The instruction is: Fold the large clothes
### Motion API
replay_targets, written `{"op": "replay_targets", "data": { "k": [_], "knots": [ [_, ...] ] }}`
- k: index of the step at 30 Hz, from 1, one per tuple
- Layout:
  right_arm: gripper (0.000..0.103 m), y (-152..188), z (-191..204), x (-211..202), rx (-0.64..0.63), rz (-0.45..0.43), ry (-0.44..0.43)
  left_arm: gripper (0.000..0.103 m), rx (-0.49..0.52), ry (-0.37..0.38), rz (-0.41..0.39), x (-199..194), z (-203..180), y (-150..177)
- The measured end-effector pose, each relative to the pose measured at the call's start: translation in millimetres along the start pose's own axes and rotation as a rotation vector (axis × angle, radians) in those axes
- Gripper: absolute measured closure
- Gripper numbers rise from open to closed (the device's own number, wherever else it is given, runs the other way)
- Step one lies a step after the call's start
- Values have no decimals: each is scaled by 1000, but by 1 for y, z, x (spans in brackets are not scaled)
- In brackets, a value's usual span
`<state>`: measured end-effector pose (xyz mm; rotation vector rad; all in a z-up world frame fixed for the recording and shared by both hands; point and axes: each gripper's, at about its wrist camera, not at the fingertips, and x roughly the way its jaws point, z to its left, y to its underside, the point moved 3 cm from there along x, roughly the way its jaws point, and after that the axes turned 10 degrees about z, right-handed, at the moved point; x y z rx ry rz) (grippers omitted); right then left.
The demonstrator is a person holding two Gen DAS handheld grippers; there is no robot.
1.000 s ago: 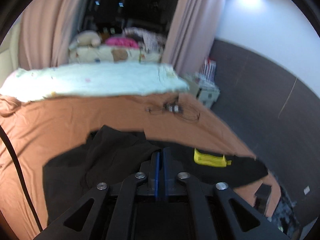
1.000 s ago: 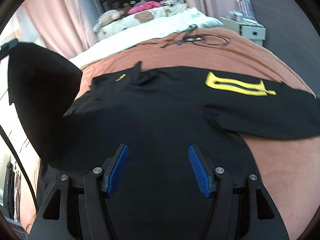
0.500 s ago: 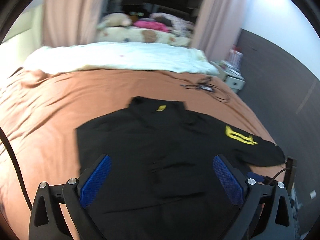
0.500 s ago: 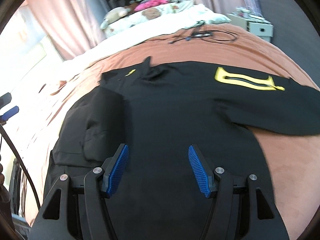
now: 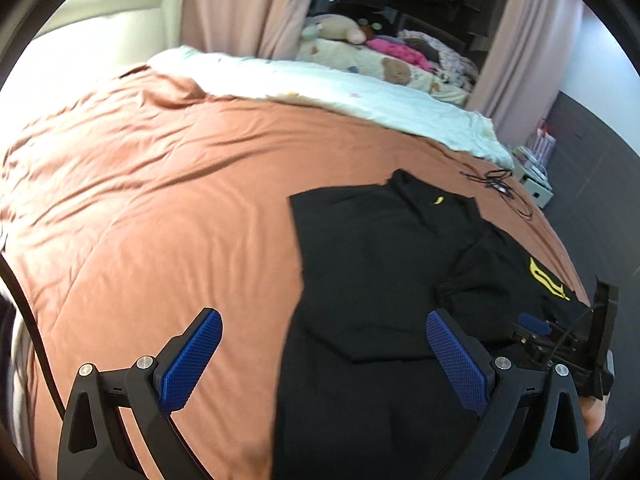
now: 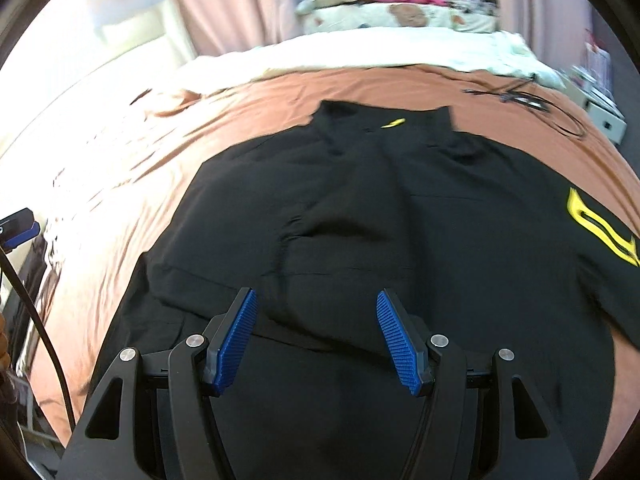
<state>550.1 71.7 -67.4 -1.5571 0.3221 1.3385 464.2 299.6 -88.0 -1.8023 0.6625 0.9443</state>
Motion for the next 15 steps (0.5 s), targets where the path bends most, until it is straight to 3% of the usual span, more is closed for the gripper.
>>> {"op": "replay_targets", "data": {
  "k": [8,12,15],
  "knots": [
    [42,-21,14,97,-46,184,128,1,-69,-8,56,20,43,26],
    [43,-31,19,114,-119,196,189,1,-89,0,76,31,48,29],
    [66,-39,7,114,-98,199,171,2,-89,17,80,38,46,30]
  ]
}}
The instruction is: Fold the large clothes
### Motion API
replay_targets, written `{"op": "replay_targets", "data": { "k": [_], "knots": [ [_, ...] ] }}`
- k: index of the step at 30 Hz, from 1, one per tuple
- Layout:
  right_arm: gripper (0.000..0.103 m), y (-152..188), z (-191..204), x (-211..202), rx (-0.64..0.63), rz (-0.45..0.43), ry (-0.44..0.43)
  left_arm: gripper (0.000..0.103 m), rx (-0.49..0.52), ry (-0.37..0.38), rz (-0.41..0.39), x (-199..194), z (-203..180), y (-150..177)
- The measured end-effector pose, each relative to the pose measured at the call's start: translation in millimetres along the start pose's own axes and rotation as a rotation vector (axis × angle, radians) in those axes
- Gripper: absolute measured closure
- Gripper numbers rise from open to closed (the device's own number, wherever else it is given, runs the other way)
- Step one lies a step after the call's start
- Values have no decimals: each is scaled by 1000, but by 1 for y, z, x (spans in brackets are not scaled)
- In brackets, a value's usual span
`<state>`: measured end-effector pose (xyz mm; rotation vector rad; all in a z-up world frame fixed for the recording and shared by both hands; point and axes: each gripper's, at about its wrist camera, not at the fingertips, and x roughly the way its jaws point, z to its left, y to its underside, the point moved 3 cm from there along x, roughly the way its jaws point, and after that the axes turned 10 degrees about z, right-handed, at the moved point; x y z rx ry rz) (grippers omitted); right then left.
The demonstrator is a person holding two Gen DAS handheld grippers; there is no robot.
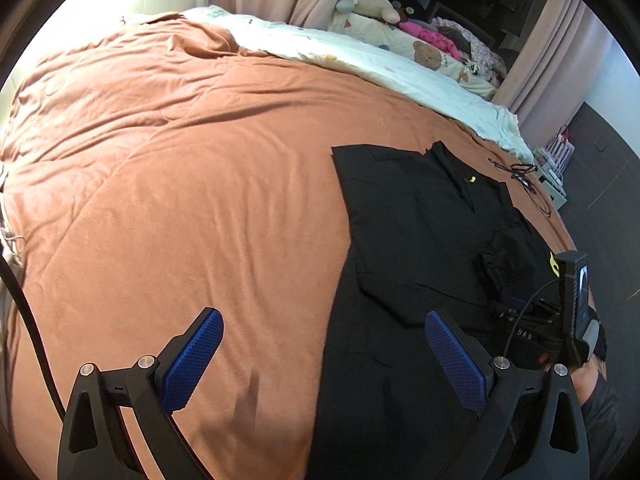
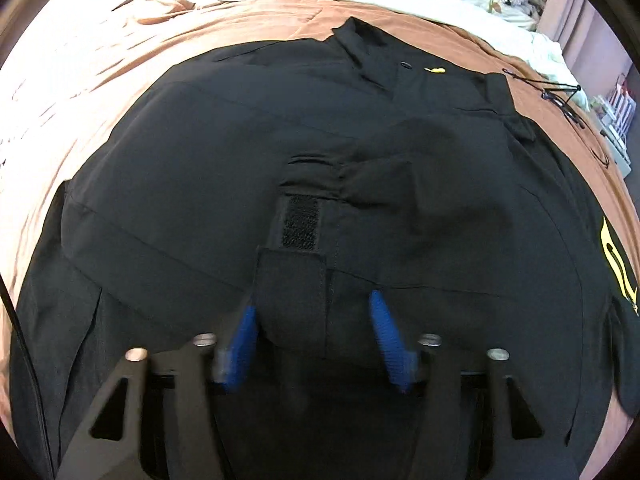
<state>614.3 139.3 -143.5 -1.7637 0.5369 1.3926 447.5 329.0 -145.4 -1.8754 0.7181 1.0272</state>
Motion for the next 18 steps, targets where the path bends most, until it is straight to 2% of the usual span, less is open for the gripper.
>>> {"op": "replay_targets", "data": {
  "k": [2,4,9,12,14,18],
  "knots": [
    [70,-1,-17,-7,27,-18,-18,2,12,9,5,5,-7,0],
    [71,1,-31,-16,59,-45,-14,2,25,13,10,10,-11,-1],
    [71,16,-97,-51,204,-132,-8,2,45,29,20,21,-24,-4],
    [62,35,-141,-62,323,-131,17,2,60,24,24,26,-31,-4],
    [37,47,-168,-70,401,-146,1,2,68,17,26,29,-36,-5],
    [34,82,-205,-75,514,-159,-76,2,71,16,26,33,-38,-6]
  ]
}}
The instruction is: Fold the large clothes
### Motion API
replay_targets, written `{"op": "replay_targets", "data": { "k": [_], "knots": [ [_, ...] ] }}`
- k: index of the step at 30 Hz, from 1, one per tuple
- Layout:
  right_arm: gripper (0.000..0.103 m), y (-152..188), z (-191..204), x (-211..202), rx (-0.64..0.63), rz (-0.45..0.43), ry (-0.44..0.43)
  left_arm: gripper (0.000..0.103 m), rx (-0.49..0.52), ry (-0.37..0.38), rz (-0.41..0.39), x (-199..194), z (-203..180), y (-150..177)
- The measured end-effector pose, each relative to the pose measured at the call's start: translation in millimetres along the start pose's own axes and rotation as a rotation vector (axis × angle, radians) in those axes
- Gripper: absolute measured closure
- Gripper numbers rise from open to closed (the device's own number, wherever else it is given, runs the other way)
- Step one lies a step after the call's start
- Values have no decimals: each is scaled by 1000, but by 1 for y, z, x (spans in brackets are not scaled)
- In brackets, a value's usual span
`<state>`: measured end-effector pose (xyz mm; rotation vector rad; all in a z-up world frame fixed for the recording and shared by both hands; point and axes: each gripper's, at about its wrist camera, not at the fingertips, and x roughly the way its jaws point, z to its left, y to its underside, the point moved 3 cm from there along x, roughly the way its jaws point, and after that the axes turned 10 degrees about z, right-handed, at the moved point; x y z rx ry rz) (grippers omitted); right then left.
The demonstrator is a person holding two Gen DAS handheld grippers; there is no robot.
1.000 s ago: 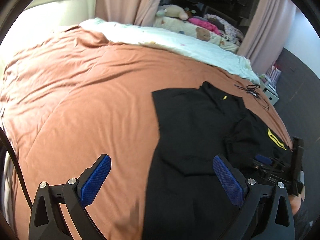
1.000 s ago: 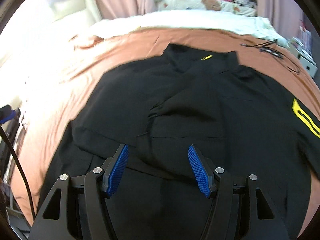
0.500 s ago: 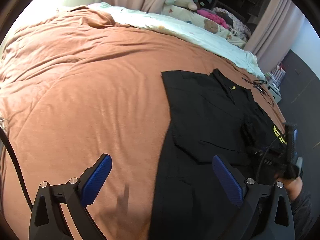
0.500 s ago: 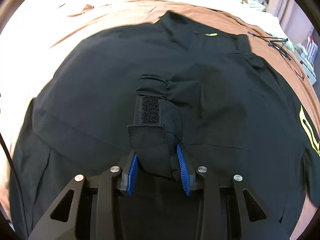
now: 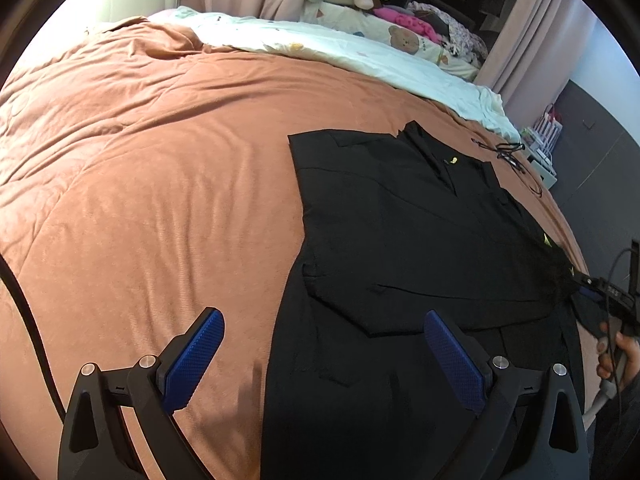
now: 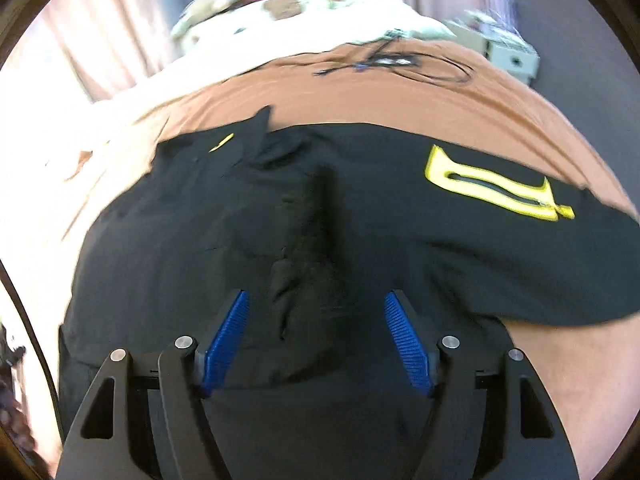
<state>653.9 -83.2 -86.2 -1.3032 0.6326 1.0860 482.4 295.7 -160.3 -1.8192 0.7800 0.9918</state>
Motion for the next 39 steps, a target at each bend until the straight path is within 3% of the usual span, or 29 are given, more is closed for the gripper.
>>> {"op": "replay_targets", "data": {
  "k": [5,7,9,10,14,16,20,24,25,26,28,30,34,39],
  "knots": [
    [34,22,-30,14,57,49,-58,2,11,-20,25,11,-1,2],
    [34,28,-39,28,75,77,-83,7,20,-39,40,17,-1,3],
    [50,30,-42,36,84,99,-114,15,29,-64,59,25,0,2],
    [65,28,-43,44,83,113,-124,17,34,-73,67,29,0,2],
    [83,16,-38,55,79,86,-97,32,47,-116,104,48,4,-1],
    [85,12,-36,59,88,84,-103,42,40,-140,128,59,9,-4],
    [84,20,-37,50,109,96,-109,45,14,-240,170,70,17,-6],
    [82,33,-56,22,132,73,-133,45,-8,-212,129,52,13,-5],
    [74,36,-65,14,141,55,-139,44,-1,-202,117,47,10,-5],
    [55,40,-75,5,152,33,-138,44,8,-194,110,42,5,-5],
    [35,47,-93,-12,176,-14,-122,44,34,-179,101,34,-7,-6],
    [35,54,-113,-25,200,-41,-104,42,61,-164,90,27,-21,-8],
    [35,72,-156,-45,259,-87,-56,28,105,-128,57,16,-55,-11],
    [35,88,-196,-59,336,-126,-49,25,159,-85,57,22,-97,-17]
  ]
}}
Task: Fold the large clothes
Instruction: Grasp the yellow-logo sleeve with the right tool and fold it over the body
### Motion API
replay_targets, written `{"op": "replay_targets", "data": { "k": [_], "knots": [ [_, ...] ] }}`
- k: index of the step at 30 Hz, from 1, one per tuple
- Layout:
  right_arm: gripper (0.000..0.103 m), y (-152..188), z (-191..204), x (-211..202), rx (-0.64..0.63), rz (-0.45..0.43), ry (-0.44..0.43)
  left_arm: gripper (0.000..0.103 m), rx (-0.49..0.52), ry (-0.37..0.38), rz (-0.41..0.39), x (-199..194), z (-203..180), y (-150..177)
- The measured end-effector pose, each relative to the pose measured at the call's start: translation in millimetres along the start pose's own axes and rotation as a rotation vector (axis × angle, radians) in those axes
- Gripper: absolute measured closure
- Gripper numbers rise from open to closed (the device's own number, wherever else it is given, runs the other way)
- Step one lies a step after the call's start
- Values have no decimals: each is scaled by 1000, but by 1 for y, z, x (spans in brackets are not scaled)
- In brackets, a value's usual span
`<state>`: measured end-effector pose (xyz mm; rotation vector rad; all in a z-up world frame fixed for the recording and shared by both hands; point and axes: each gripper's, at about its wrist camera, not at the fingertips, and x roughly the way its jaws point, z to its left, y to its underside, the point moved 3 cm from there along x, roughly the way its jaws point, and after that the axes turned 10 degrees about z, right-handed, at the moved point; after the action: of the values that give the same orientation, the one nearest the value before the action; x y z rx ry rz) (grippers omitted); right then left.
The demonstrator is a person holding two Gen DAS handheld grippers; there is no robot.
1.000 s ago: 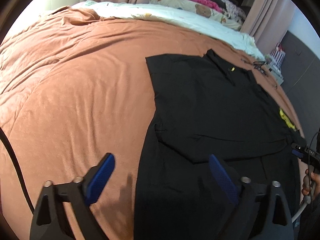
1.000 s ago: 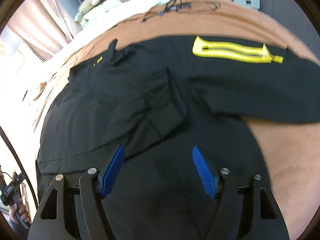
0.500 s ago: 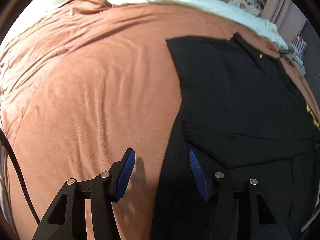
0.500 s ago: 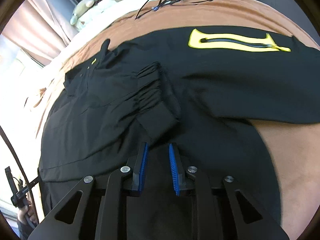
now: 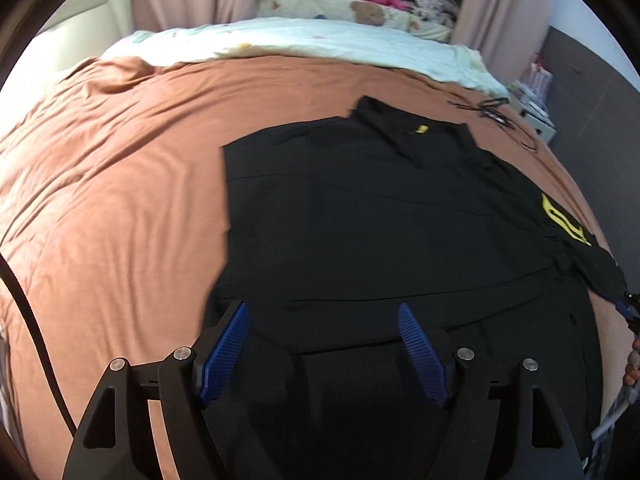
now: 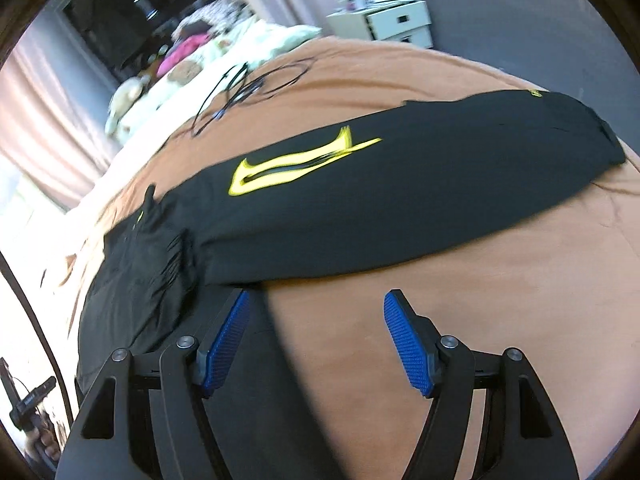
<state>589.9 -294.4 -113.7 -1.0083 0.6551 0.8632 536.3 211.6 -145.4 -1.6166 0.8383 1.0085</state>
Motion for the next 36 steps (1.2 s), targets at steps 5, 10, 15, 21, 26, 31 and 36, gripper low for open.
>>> {"op": "replay_targets", "data": {
  "k": [5,10,15,21,26,31,36],
  "knots": [
    [49,-8,-39,-12,104,-29,-12,25,40,31,12,11,-33,-8],
    [54,-17,-62,-4,187,-24,-32,25,78,48,26,28,-65,-15],
    [57,-26,-77,12,257,-10,-42,25,107,63,54,51,-91,-23],
    [66,-41,-86,20,304,-38,-77,25,147,77,84,78,-117,-24],
    [98,-55,-81,25,238,-47,-46,25,176,87,92,97,-130,-27],
    [103,-62,-49,-7,121,-126,-49,25,158,120,108,107,-141,-30],
    [103,-69,2,-53,-9,-206,-83,25,194,138,85,92,-152,-24]
  ]
}}
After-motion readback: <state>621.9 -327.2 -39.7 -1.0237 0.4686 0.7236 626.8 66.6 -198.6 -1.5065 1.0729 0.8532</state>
